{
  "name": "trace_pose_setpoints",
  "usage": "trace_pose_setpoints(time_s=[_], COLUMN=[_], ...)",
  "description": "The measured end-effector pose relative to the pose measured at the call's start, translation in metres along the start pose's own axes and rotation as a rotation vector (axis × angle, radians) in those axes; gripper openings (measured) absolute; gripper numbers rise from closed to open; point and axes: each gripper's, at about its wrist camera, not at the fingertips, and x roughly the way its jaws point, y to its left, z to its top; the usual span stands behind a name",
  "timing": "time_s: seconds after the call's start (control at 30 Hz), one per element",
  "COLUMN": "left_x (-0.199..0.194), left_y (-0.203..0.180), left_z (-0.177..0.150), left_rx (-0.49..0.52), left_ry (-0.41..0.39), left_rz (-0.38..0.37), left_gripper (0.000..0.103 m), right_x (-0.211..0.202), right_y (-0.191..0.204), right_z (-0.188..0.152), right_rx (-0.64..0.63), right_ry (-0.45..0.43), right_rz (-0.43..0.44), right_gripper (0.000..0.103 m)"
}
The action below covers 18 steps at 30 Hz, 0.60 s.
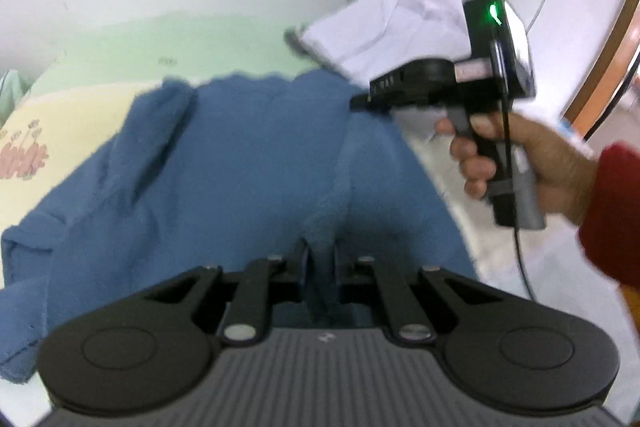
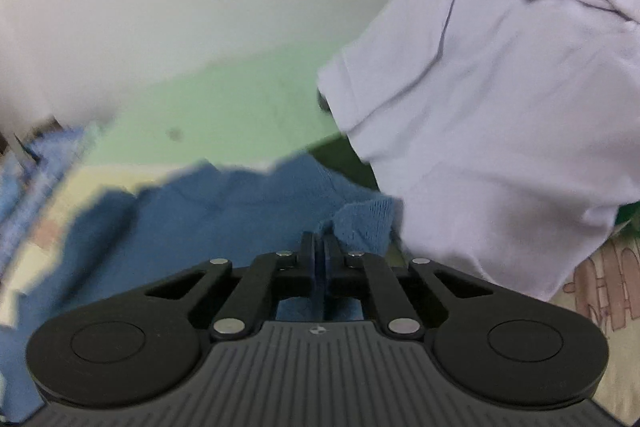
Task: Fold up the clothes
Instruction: 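Lower the sweater collar with the right gripper and open it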
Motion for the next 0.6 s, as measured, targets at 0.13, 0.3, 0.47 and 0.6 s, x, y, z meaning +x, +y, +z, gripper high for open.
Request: trace_pose_setpoints(time_s=[0.13, 0.3, 0.47, 0.6], left_x=[0.004, -0.008, -0.02, -0.036], left_y=[0.011, 0.014, 0.018, 0.003], left_z=[-0.006, -0.011, -0.016, -0.017], left_rx=[-0.044, -0.06, -0.074, 0.001], left_ry=[0.028, 0.035, 0.043, 0.0], left_rz=[-0.026, -0.008, 0.013, 0.098], left_gripper=[0.009, 0.027, 0.027, 0.027], right_x=[-0.027, -0.076, -0.071, -0.076], right_y=[0.0, -0.004, 0.012, 0.012], right_z=[0.006, -0.014, -0.048, -0.046], right_rx=[-0.015, -0.013, -0.11, -0.101], right_ry=[0.004, 0.068, 0.149, 0.102], right_rz=[0.016, 0.091, 0.045, -0.046], right_gripper=[0.021, 0.032, 0.026, 0.027])
